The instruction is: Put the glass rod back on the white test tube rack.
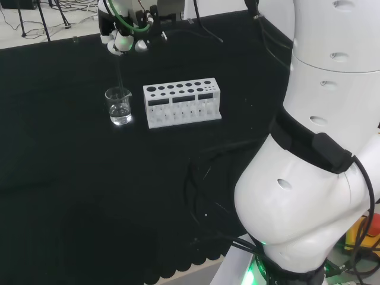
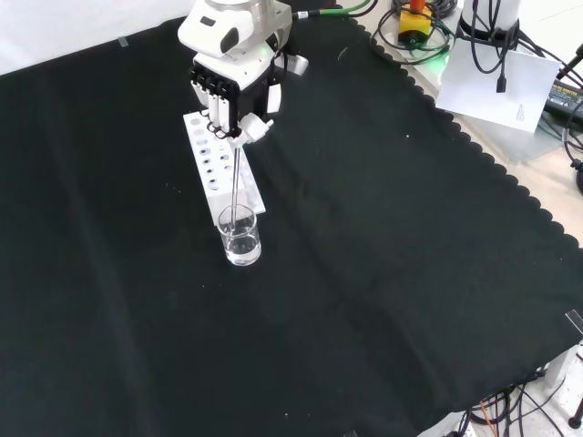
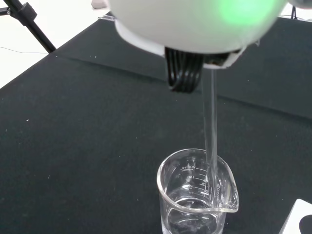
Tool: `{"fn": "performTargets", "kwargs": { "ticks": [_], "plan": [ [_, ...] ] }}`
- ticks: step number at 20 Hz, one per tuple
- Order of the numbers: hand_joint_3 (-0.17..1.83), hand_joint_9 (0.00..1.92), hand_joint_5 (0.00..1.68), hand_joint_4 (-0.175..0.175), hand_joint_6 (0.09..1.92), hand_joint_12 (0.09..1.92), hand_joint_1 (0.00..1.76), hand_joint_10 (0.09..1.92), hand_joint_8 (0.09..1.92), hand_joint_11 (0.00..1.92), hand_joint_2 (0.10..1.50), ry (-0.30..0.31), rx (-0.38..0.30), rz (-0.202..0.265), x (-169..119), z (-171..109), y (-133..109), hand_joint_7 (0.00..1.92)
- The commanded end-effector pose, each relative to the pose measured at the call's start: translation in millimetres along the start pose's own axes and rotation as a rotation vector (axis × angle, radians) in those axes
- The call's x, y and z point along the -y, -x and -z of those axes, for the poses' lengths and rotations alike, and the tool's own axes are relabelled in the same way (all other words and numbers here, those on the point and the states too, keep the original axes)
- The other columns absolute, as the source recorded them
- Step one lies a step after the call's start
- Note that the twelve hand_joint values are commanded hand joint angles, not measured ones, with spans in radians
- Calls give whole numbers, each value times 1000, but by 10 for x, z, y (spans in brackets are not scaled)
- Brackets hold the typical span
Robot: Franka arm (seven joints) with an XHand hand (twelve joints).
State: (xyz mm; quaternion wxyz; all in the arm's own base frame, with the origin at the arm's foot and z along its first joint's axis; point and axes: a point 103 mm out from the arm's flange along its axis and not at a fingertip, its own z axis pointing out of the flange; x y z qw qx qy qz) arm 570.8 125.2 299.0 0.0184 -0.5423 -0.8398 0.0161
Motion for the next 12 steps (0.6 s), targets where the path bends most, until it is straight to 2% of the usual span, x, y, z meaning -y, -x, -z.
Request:
{"fn": "performTargets", "kwargs": {
  "ticks": [1, 6, 12],
  "plan": [
    [927, 1721, 1346, -175, 443, 304, 1339, 516, 842, 1755, 487, 13, -12, 9, 71, 42, -39, 1382],
    [928, 1722, 1347, -175, 443, 304, 1339, 516, 840, 1756, 486, 25, -18, 8, 99, 157, -88, 1383],
    [929, 1722, 1349, -175, 441, 303, 1340, 515, 840, 1756, 485, 48, -18, 8, 201, 448, -164, 1383]
  ]
}}
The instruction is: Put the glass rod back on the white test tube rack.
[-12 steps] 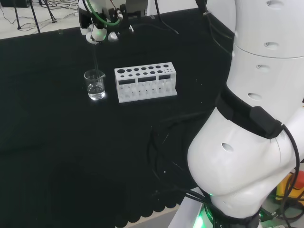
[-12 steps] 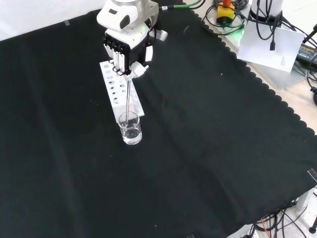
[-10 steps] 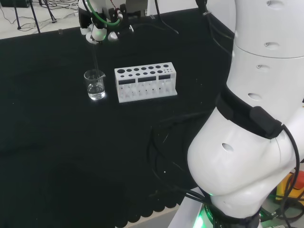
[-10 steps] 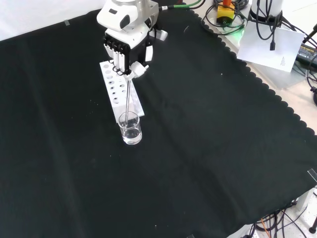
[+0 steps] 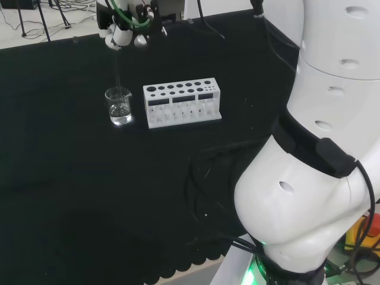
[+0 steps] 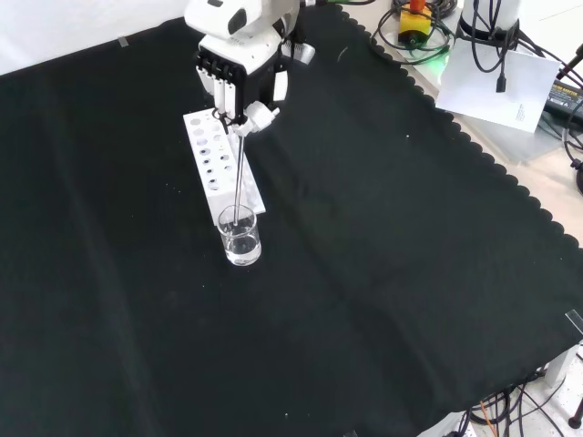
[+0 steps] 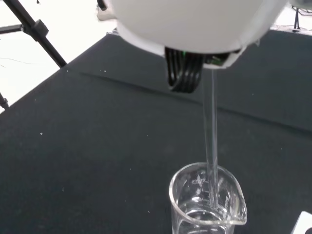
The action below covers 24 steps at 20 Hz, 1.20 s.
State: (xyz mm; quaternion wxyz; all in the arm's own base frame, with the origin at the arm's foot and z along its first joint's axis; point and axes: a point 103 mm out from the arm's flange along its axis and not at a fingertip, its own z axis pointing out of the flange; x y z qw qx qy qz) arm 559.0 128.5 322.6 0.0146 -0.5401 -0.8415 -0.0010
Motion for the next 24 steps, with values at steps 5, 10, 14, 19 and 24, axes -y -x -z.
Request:
{"fn": "performTargets", "kwargs": {
  "ticks": [5, 10, 14, 19, 24],
  "plan": [
    [930, 1722, 1350, -175, 441, 303, 1340, 514, 841, 1755, 484, 40, -16, -21, 242, 456, -43, 1384],
    [931, 1723, 1350, -175, 441, 302, 1340, 514, 839, 1756, 483, 46, 3, -64, 435, 561, 192, 1384],
    [932, 1723, 1351, -175, 441, 302, 1340, 514, 839, 1756, 482, 51, 5, -114, 574, 590, 445, 1385],
    [934, 1724, 1351, -175, 441, 301, 1340, 513, 838, 1756, 481, 43, 14, -169, 744, 571, 749, 1385],
    [935, 1724, 1352, -175, 441, 301, 1340, 513, 837, 1757, 480, 38, 16, -189, 830, 549, 866, 1386]
  ]
}}
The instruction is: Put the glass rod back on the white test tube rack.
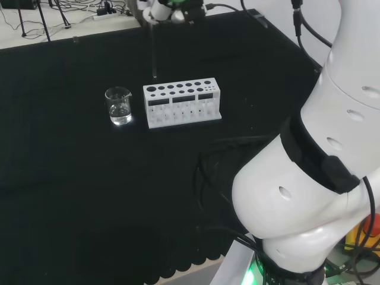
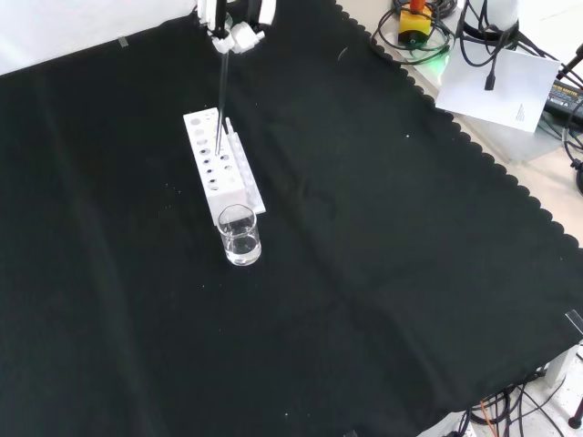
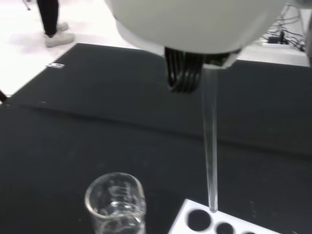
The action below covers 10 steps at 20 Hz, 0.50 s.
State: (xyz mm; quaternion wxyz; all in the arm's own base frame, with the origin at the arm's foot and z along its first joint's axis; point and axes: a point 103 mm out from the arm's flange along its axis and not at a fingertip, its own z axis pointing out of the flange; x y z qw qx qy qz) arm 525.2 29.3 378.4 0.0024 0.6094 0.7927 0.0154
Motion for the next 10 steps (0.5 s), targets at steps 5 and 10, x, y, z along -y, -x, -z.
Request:
{"fn": "performTargets", "kwargs": {
  "ticks": [5, 10],
  "plan": [
    [937, 1724, 1353, -175, 441, 300, 1340, 512, 837, 1757, 479, -13, 9, -11, 115, -63, 97, 1387],
    [938, 1725, 1352, -175, 442, 300, 1340, 511, 834, 1757, 478, -19, 17, 0, 143, -95, -1, 1388]
  ]
}}
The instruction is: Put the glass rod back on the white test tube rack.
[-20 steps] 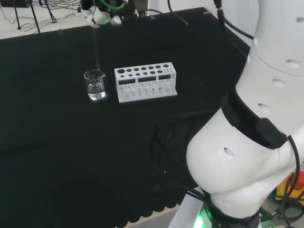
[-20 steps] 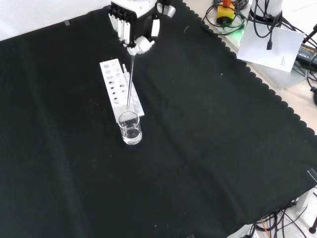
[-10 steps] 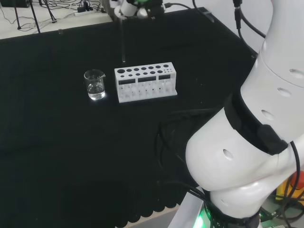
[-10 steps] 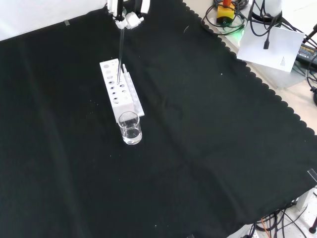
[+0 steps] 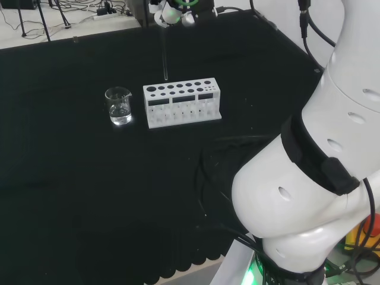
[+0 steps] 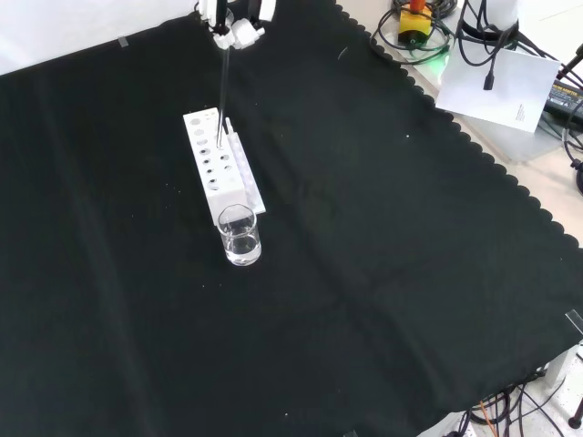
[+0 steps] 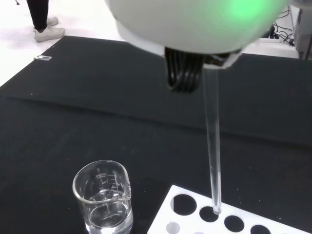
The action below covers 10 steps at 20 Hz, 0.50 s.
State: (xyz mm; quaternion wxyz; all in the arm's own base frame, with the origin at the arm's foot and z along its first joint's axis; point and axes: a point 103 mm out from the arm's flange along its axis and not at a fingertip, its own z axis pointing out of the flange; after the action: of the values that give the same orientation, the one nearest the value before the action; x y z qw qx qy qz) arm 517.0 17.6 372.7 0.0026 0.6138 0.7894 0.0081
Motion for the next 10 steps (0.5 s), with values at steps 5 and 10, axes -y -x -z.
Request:
{"fn": "performTargets", "kwargs": {
  "ticks": [5, 10],
  "plan": [
    [939, 1725, 1353, -175, 442, 299, 1340, 511, 833, 1757, 477, -21, 18, 30, -9, -110, -191, 1389],
    [939, 1725, 1353, -175, 442, 299, 1340, 510, 832, 1758, 477, -33, 10, 26, -40, -176, -187, 1390]
  ]
}}
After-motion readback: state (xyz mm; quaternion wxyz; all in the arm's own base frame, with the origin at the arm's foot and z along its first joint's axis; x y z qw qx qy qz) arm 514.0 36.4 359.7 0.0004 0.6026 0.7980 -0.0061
